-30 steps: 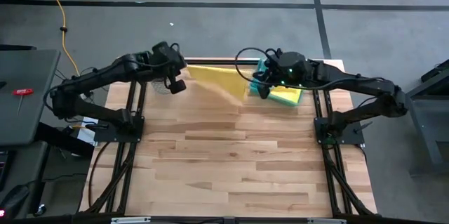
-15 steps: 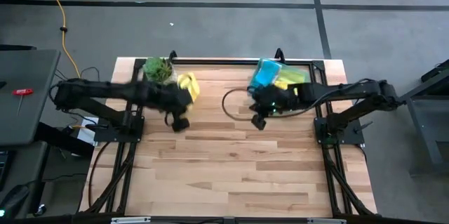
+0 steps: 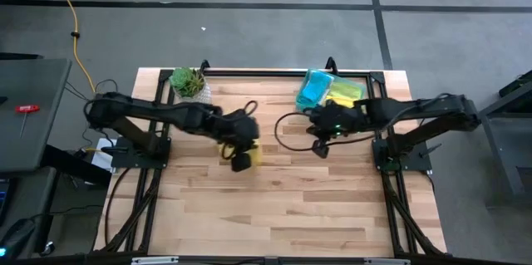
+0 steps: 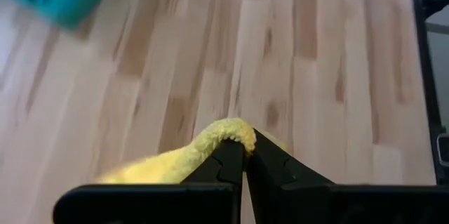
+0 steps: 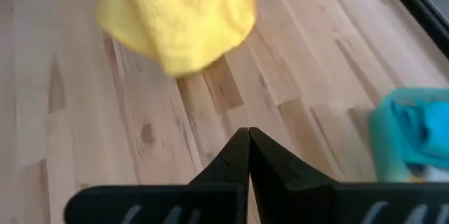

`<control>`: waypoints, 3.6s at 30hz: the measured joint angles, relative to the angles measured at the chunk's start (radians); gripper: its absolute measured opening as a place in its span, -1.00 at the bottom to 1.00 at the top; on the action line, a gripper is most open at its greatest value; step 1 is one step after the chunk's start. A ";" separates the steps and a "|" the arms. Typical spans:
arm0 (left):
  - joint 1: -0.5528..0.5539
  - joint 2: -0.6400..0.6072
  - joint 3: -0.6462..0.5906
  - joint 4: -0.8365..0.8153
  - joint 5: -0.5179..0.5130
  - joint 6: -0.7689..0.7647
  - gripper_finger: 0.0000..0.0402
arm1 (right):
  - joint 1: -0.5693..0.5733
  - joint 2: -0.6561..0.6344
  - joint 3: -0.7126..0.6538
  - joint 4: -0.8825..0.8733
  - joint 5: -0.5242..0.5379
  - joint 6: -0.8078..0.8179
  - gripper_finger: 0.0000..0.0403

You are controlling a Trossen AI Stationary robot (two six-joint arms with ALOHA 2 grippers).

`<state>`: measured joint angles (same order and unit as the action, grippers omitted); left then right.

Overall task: Fold microfiber towels
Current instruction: Fold the yellow towel

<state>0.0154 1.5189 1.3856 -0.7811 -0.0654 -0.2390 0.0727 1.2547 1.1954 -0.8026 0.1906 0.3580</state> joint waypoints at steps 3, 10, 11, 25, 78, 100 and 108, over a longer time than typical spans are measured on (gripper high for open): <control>0.036 0.101 0.124 -0.007 0.047 0.064 -1.00 | 0.000 -0.060 0.000 -0.046 -0.011 0.008 -1.00; 0.092 0.291 0.284 -0.115 0.104 0.103 -1.00 | 0.006 -0.116 0.000 -0.148 -0.053 0.112 -1.00; 0.096 0.310 0.285 -0.151 0.104 0.114 -1.00 | 0.009 -0.113 0.000 -0.156 -0.047 0.114 -1.00; 0.055 0.450 0.276 -0.555 0.026 0.243 -1.00 | 0.052 0.092 0.000 -0.146 -0.033 -0.006 -0.35; -0.014 0.449 0.276 -0.603 0.100 0.198 -1.00 | 0.135 0.570 -0.459 1.079 0.230 0.434 -0.12; -0.012 0.449 0.276 -0.589 0.076 0.191 -1.00 | 0.048 0.646 -0.457 1.234 0.170 0.512 -0.57; 0.012 0.447 0.276 -0.600 0.068 0.194 -1.00 | 0.031 0.561 -0.459 1.127 0.017 0.432 -0.96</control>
<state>0.0276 1.9656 1.6611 -1.3807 0.0026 -0.0455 0.1040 1.8158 0.7361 0.3244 0.2071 0.7903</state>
